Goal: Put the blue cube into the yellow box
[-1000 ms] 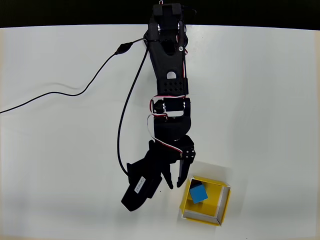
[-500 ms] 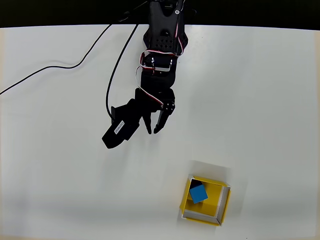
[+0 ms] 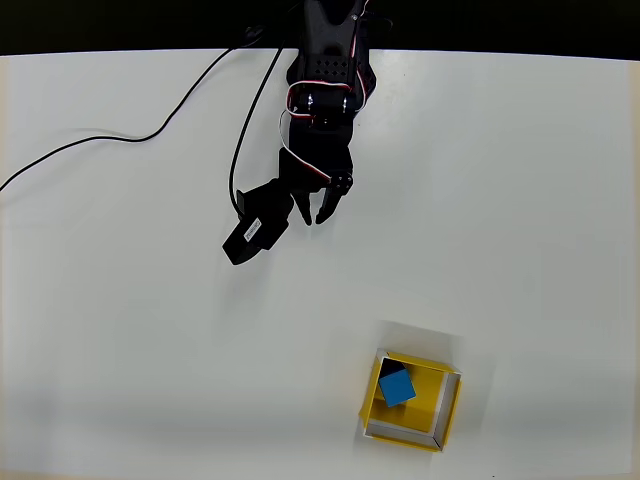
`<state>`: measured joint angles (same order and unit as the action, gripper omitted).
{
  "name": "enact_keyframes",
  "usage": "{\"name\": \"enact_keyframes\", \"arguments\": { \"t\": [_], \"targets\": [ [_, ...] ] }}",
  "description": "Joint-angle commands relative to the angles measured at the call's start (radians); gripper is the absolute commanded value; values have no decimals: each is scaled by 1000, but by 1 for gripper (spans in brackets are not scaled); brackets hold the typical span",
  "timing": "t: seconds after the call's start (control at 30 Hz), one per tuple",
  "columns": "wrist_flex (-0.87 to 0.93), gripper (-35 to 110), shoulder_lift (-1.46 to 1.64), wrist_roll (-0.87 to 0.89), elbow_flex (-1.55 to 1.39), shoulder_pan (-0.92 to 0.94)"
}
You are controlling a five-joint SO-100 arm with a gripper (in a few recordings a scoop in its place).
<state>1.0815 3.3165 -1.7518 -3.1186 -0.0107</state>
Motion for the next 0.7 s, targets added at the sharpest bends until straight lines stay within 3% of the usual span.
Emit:
{"name": "enact_keyframes", "arguments": {
  "t": [0.0,0.2,0.67],
  "targets": [
    [176,0,28,-11,-26,18],
    [278,0,28,146,-28,31],
    [276,0,25,150,-28,28]
  ]
}}
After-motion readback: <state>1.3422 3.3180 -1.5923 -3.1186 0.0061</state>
